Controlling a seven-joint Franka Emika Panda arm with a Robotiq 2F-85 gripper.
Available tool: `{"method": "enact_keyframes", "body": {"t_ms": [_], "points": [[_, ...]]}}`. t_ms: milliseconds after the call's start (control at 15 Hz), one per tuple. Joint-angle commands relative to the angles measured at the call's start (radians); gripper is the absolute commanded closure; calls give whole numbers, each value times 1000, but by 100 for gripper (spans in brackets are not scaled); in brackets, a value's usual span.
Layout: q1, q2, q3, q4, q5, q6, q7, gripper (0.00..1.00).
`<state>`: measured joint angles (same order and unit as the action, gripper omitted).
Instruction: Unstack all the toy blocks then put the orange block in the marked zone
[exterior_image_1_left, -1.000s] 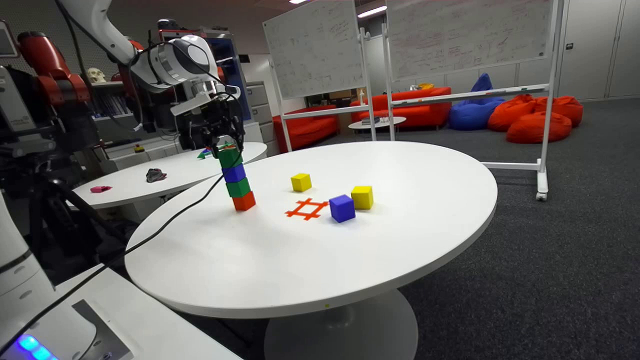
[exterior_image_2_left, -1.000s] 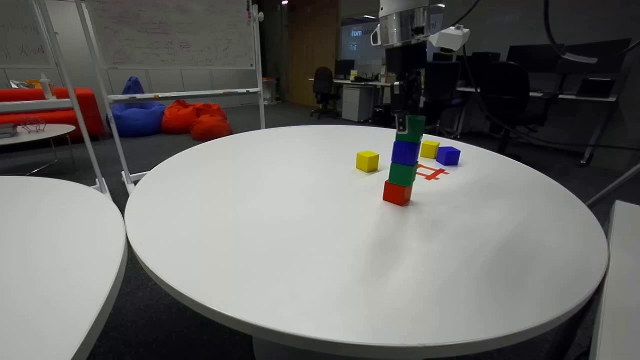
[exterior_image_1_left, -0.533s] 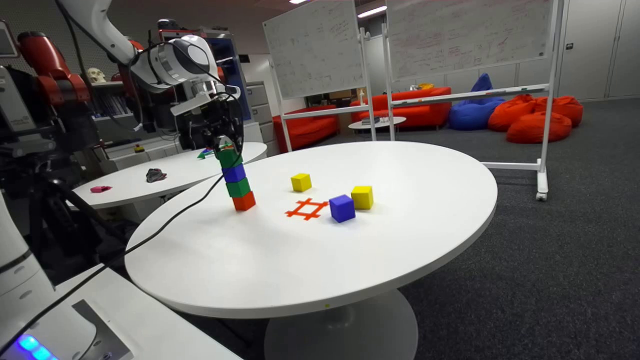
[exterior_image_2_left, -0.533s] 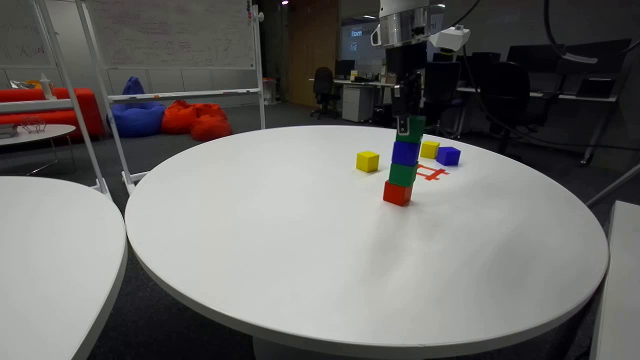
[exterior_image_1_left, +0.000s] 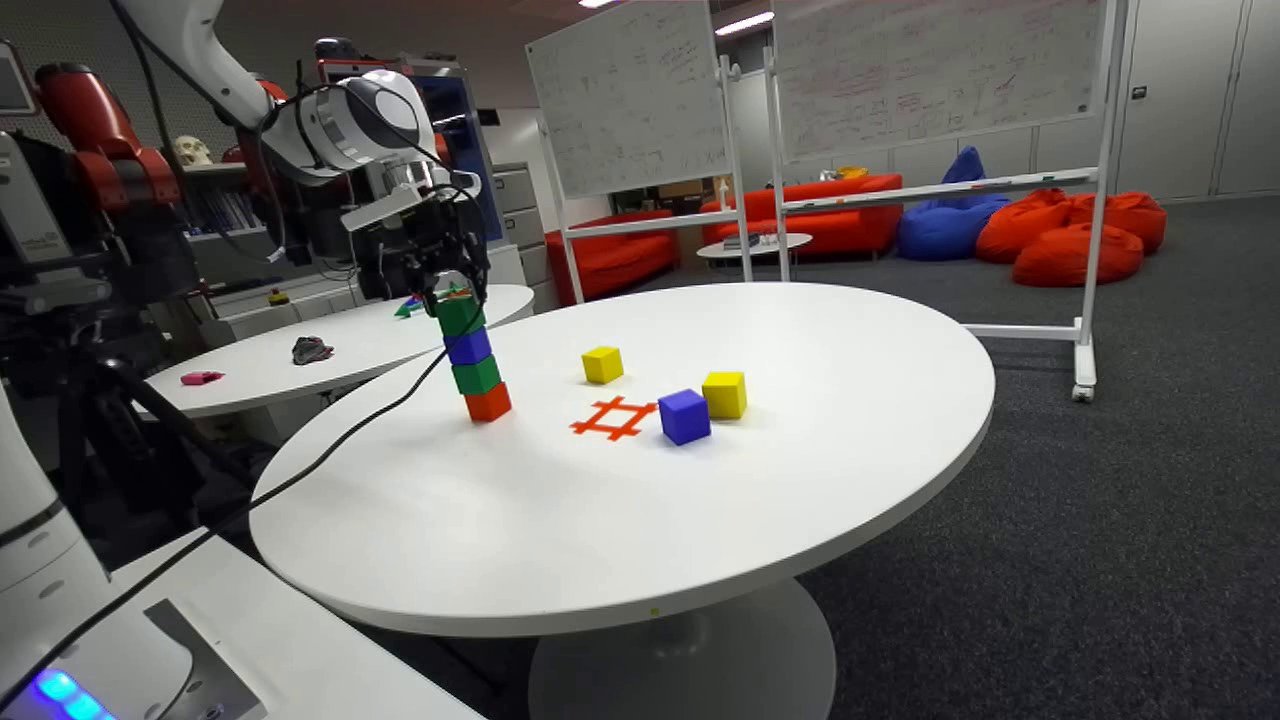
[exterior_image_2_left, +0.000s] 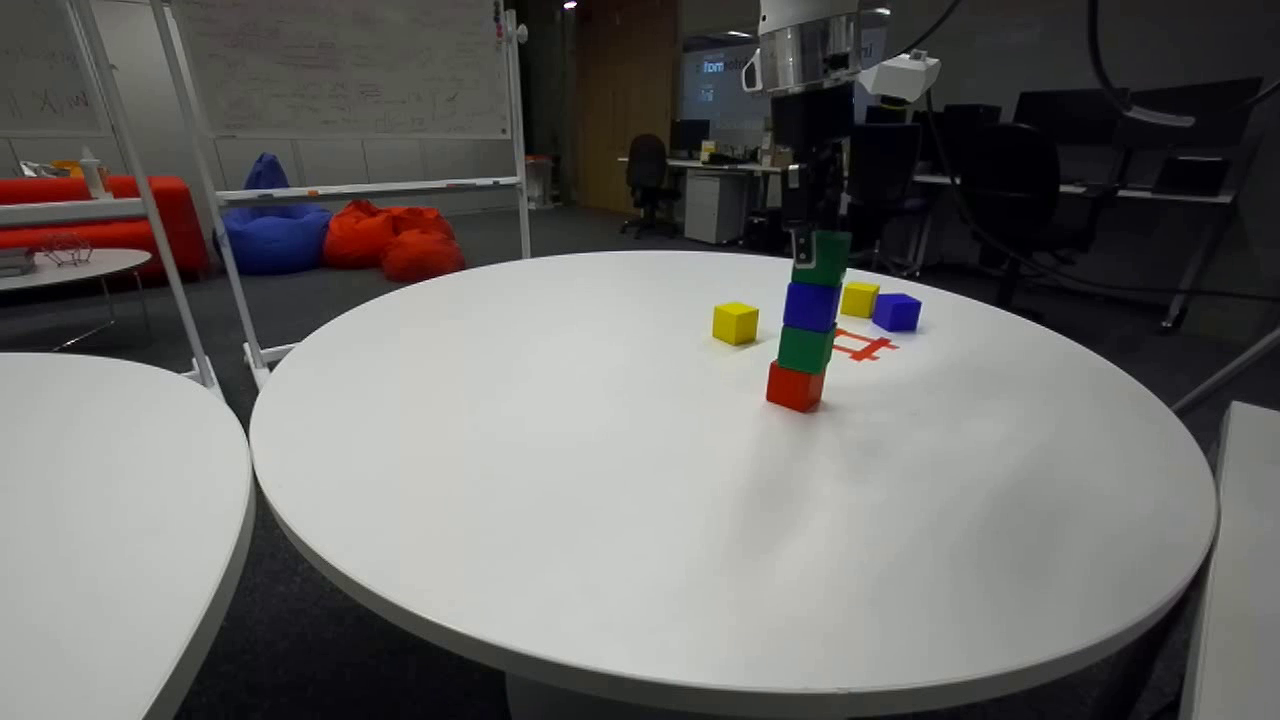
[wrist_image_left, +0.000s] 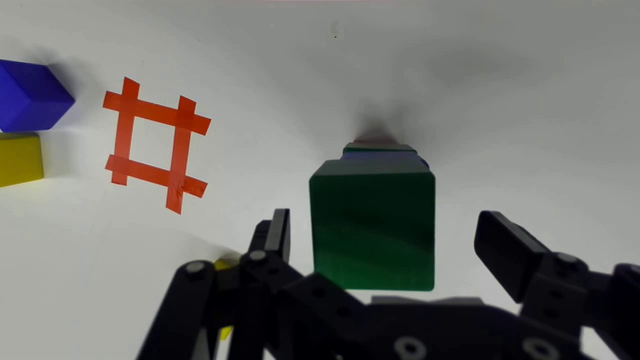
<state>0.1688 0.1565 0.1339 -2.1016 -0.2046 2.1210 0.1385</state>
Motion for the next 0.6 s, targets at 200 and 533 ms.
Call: {"method": "enact_keyframes", "body": {"t_ms": [200, 533], "points": [[3, -9, -1, -8, -9, 5, -1, 47], [3, -9, 0, -7, -9, 4, -3, 69]]}}
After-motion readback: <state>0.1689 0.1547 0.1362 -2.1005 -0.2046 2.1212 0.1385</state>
